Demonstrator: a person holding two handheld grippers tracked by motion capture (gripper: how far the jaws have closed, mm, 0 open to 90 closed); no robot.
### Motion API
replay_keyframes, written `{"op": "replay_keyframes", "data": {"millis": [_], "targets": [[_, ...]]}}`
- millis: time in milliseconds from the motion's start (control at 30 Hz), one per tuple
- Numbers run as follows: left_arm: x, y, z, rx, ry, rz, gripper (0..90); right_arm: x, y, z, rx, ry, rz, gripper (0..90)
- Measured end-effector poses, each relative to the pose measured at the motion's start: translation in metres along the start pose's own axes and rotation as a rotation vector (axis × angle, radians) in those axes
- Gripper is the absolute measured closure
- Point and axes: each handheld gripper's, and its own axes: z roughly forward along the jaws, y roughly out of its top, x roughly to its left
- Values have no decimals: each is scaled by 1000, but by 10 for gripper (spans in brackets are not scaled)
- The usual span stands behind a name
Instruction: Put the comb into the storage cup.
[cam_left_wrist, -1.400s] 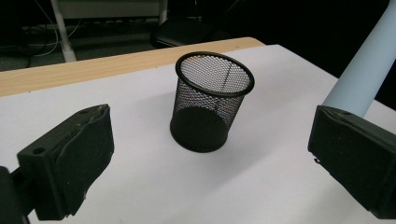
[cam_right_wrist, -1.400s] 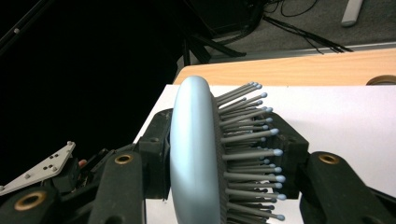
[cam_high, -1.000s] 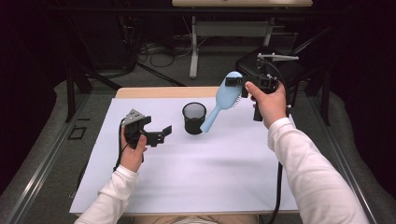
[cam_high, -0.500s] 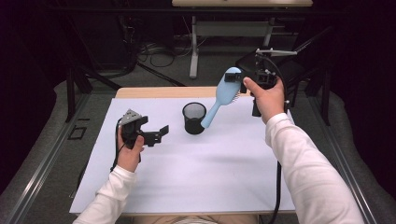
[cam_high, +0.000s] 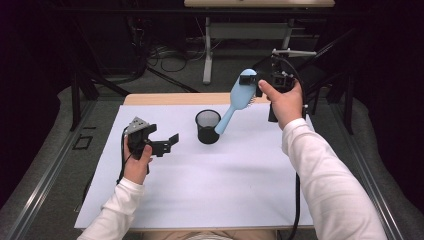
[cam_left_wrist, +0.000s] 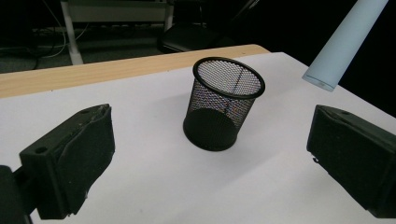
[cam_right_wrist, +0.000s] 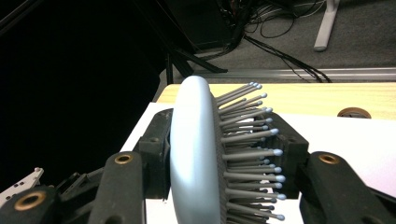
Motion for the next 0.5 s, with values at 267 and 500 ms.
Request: {"op": "replay_keyframes", "data": {"millis": [267, 500], "targets": [[0, 0, 0, 0, -2, -4, 11, 4, 4, 4, -15, -19, -21, 502], [0, 0, 0, -1, -2, -5, 11, 10, 7, 11, -19, -34, -35, 502]]}}
